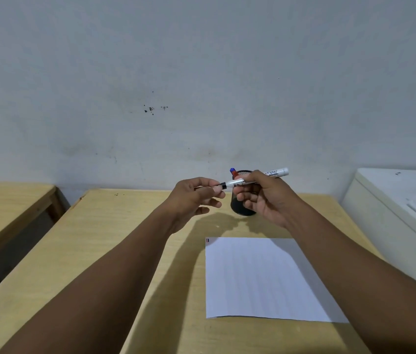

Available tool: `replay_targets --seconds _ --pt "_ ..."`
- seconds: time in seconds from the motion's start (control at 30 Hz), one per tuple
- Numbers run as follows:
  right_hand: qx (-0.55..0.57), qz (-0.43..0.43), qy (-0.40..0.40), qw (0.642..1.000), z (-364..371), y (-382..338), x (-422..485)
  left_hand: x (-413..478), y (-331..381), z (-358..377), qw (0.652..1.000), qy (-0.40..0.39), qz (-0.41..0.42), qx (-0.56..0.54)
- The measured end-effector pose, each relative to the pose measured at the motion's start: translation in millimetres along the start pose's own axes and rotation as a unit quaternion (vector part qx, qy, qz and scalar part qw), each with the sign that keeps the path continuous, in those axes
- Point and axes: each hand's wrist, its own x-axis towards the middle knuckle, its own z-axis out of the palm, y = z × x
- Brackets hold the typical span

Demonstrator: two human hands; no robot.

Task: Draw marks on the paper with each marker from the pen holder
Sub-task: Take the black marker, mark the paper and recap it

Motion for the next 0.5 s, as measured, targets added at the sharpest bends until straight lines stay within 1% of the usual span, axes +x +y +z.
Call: replay_targets --seconds 0.13,0.2,0.27,0.37,0.43,0.5 --pt "0.024 0.002 -0.013 1.000 0 4 2 7 -1 6 0.999 0.022 0.030 0.006" --pt "0.013 0.013 -0.016 1.000 -2 2 5 10 1 8 0.998 0.043 0.046 0.018" --pt "-0.071 0.035 -0.008 0.997 -4 -6 8 14 5 9 0.994 0.074 0.064 0.037" --pt "-0.244 0.066 0.021 0.967 -12 -25 11 22 13 9 0.984 0.125 0.100 0.077" --pt "-0.308 0.064 0.050 0.948 -22 -37 12 28 20 9 0.973 0.149 0.122 0.125" --pt "-0.346 0.044 0.076 0.934 -31 -46 14 34 25 11 0.960 0.169 0.141 0.173"
